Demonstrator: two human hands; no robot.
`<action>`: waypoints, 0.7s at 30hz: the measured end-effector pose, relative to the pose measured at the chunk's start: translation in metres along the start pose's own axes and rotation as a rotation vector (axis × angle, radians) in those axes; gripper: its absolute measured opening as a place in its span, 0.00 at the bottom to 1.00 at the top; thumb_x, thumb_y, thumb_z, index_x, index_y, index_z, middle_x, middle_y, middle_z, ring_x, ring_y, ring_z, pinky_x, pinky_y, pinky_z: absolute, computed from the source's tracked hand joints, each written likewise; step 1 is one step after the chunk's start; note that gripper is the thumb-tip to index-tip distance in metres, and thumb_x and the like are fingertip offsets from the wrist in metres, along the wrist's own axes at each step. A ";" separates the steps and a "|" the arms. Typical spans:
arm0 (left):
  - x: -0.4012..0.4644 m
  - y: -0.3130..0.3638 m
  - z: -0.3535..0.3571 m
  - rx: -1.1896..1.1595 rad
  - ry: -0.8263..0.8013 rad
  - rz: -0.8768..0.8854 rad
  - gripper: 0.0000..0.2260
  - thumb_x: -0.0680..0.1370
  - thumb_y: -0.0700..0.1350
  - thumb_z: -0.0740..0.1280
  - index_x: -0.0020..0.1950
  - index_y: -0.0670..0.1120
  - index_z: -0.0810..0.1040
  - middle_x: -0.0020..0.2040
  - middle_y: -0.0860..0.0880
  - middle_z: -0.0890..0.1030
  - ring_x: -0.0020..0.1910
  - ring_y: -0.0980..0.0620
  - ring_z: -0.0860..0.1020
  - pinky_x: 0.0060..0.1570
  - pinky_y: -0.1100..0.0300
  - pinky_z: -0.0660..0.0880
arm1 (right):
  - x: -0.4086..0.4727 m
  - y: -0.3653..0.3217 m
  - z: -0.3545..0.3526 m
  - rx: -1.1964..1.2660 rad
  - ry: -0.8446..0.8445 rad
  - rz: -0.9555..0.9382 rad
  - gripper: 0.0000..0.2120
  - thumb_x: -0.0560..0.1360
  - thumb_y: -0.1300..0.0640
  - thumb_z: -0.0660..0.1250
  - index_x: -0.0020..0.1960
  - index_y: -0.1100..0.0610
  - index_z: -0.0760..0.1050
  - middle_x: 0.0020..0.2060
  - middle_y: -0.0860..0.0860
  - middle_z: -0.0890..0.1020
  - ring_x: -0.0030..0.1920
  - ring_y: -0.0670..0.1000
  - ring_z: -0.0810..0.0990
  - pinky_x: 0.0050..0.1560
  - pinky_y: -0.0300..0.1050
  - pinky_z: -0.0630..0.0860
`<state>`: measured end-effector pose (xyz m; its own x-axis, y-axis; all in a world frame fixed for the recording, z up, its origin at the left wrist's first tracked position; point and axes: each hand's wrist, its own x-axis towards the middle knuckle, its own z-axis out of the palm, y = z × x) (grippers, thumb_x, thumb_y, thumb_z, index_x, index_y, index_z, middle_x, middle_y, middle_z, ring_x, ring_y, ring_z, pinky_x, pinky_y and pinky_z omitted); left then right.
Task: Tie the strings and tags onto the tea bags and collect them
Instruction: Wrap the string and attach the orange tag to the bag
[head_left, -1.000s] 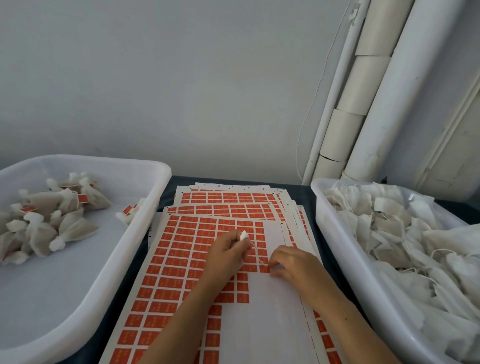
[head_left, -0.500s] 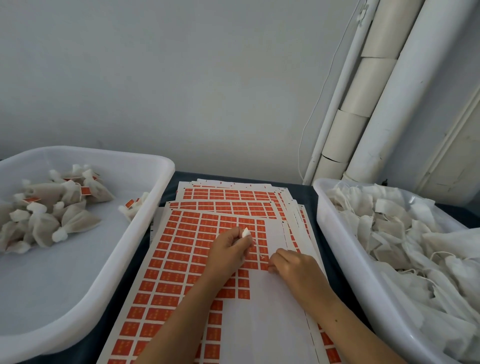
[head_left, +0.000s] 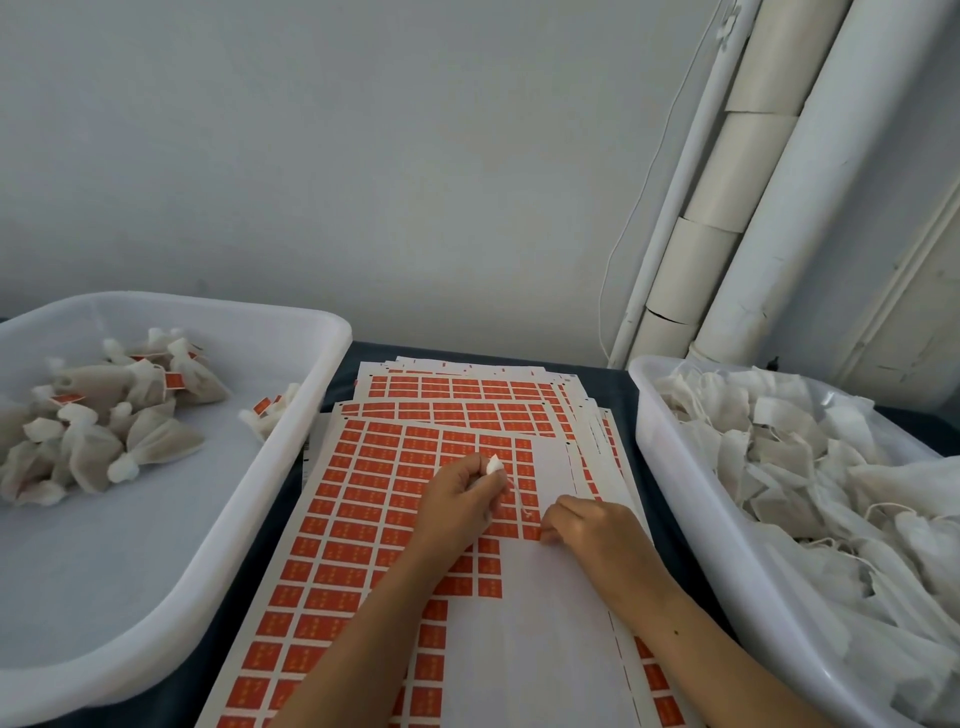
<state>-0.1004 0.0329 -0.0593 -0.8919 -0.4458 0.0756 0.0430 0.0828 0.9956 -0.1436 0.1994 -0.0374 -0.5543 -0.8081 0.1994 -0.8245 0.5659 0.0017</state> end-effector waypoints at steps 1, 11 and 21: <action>0.000 0.000 0.000 0.001 0.003 0.001 0.10 0.79 0.46 0.63 0.39 0.46 0.78 0.31 0.52 0.78 0.28 0.58 0.75 0.31 0.68 0.73 | 0.000 -0.001 0.000 -0.005 0.008 0.006 0.18 0.77 0.47 0.62 0.65 0.52 0.72 0.62 0.46 0.76 0.59 0.46 0.77 0.66 0.37 0.65; 0.001 -0.002 0.000 0.004 -0.014 0.009 0.10 0.79 0.45 0.63 0.39 0.45 0.78 0.31 0.52 0.78 0.29 0.57 0.75 0.32 0.67 0.73 | 0.004 -0.004 -0.003 -0.101 0.073 -0.067 0.19 0.60 0.53 0.80 0.49 0.57 0.82 0.43 0.50 0.85 0.38 0.49 0.85 0.44 0.44 0.80; 0.001 -0.002 -0.001 0.017 -0.012 0.014 0.11 0.79 0.47 0.63 0.39 0.46 0.78 0.31 0.53 0.78 0.30 0.58 0.76 0.35 0.65 0.75 | 0.008 0.007 -0.001 -0.136 -0.120 -0.195 0.19 0.80 0.50 0.57 0.70 0.52 0.64 0.68 0.47 0.71 0.62 0.47 0.75 0.67 0.38 0.66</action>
<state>-0.1004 0.0314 -0.0611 -0.8966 -0.4337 0.0891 0.0481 0.1045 0.9934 -0.1534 0.1975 -0.0347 -0.4028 -0.9130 0.0650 -0.8985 0.4080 0.1620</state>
